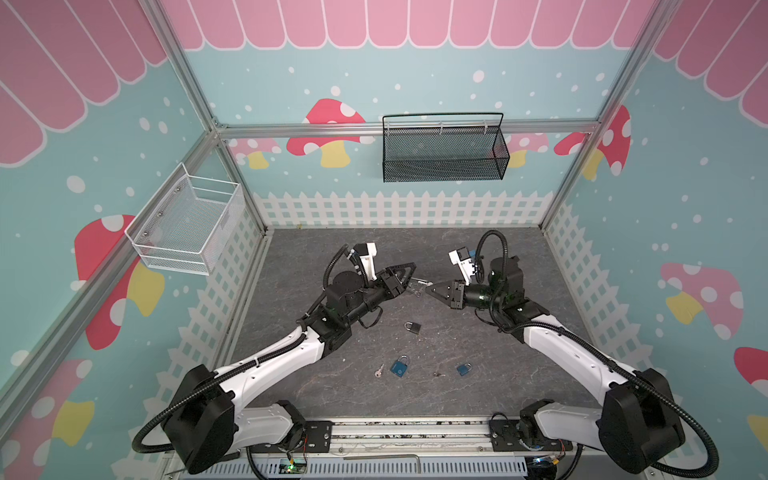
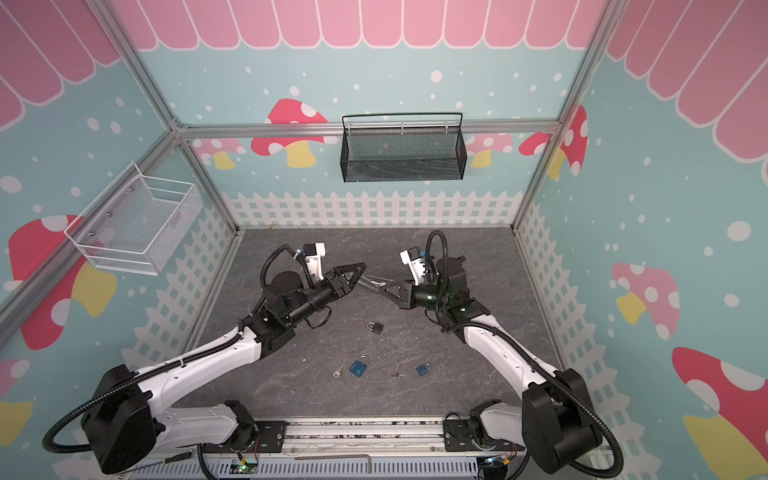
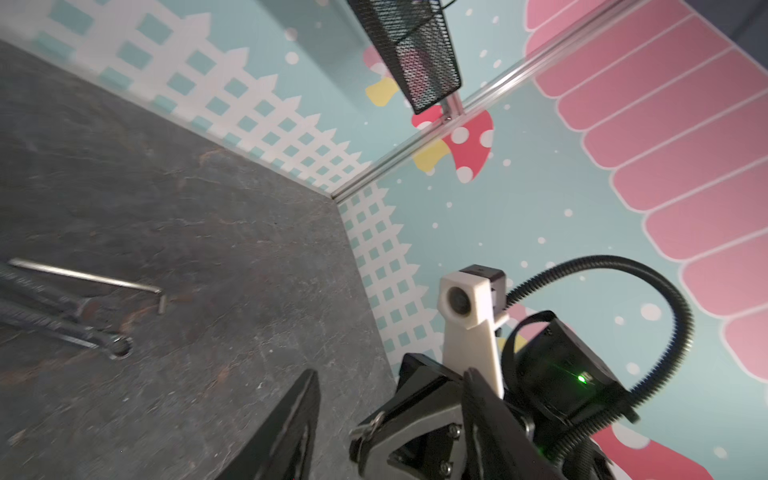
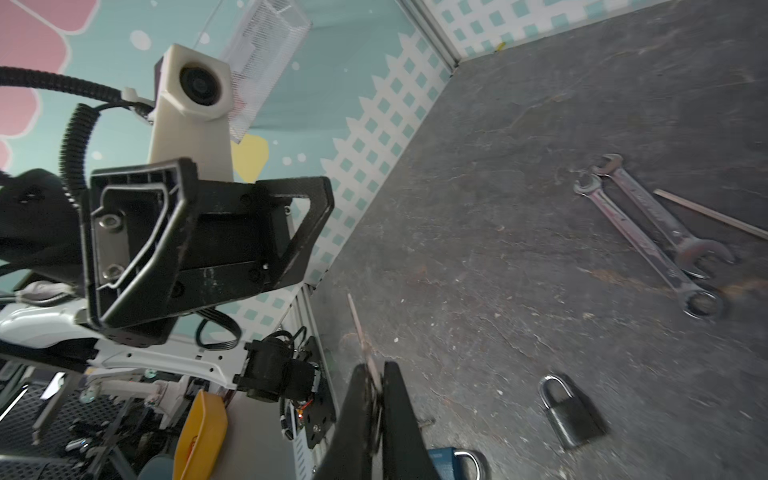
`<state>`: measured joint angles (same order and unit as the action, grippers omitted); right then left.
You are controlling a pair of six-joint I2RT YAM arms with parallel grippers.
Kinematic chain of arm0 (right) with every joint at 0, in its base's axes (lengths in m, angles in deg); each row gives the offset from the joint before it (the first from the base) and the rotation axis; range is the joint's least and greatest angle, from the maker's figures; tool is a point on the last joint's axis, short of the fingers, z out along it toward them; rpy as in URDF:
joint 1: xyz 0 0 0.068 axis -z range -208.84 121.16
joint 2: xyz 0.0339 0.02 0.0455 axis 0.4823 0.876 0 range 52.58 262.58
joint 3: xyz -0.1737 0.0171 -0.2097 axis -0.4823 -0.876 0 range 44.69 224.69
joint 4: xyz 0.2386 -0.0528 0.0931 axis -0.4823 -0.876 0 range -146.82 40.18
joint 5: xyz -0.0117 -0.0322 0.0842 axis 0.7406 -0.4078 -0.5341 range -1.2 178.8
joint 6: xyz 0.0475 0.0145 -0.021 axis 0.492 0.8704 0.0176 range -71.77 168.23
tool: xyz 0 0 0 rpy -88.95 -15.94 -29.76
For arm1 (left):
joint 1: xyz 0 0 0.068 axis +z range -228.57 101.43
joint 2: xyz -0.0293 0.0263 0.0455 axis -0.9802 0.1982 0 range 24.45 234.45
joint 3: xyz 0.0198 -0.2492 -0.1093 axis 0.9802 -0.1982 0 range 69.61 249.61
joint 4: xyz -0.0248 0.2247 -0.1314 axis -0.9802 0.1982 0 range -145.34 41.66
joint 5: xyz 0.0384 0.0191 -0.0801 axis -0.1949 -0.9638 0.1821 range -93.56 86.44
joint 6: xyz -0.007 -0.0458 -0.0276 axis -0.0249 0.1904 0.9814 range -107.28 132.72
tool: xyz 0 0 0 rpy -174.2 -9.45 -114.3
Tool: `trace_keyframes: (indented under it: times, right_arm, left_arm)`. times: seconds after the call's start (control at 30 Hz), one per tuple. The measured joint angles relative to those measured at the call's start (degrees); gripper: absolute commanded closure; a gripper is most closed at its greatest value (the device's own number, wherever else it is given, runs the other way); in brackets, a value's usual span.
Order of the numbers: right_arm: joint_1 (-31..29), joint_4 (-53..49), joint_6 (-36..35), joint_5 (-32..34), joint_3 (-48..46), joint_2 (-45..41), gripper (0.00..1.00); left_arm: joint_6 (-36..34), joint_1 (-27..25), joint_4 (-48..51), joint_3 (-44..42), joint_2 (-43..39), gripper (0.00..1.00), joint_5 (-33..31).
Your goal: Unlock with the key
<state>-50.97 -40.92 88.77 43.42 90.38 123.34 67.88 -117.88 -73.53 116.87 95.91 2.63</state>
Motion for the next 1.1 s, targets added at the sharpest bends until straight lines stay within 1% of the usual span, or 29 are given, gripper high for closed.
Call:
trace_keyframes:
  times: [0.13, 0.23, 0.37, 0.47, 0.63, 0.83, 1.1]
  right_arm:
    - [0.1, -5.4, -3.9, 6.0, -2.7, -2.8, 1.0]
    - [0.1, -8.3, -5.6, 10.1, -5.6, -4.2, 1.0]
    - [0.1, -11.3, -6.7, 14.6, -8.7, -5.2, 1.0]
    - [0.4, -12.5, -7.1, 16.5, -10.2, -5.3, 1.0]
    - [1.6, -13.1, -7.4, 16.4, -11.0, -4.9, 1.0]
    - [3.5, -13.3, -8.1, 14.8, -11.1, -4.2, 1.0]
    - [6.1, -13.4, -8.8, 12.7, -11.1, -3.5, 1.0]
  left_arm:
    - [2.4, -1.6, 13.0, 1.8, -0.4, 0.41, -4.3]
    - [4.3, -3.4, 20.9, 2.6, 0.7, 0.4, -6.5]
    - [5.9, -5.7, 28.2, 4.4, 5.5, 0.4, -8.0]
    - [6.4, -7.0, 32.5, 6.2, 10.6, 0.41, -8.3]
    - [6.4, -8.9, 37.9, 11.4, 19.4, 0.43, -9.5]
    - [6.4, -10.6, 40.1, 14.7, 25.3, 0.43, -10.4]
    - [6.8, -10.9, 41.3, 16.9, 31.4, 0.44, -10.8]
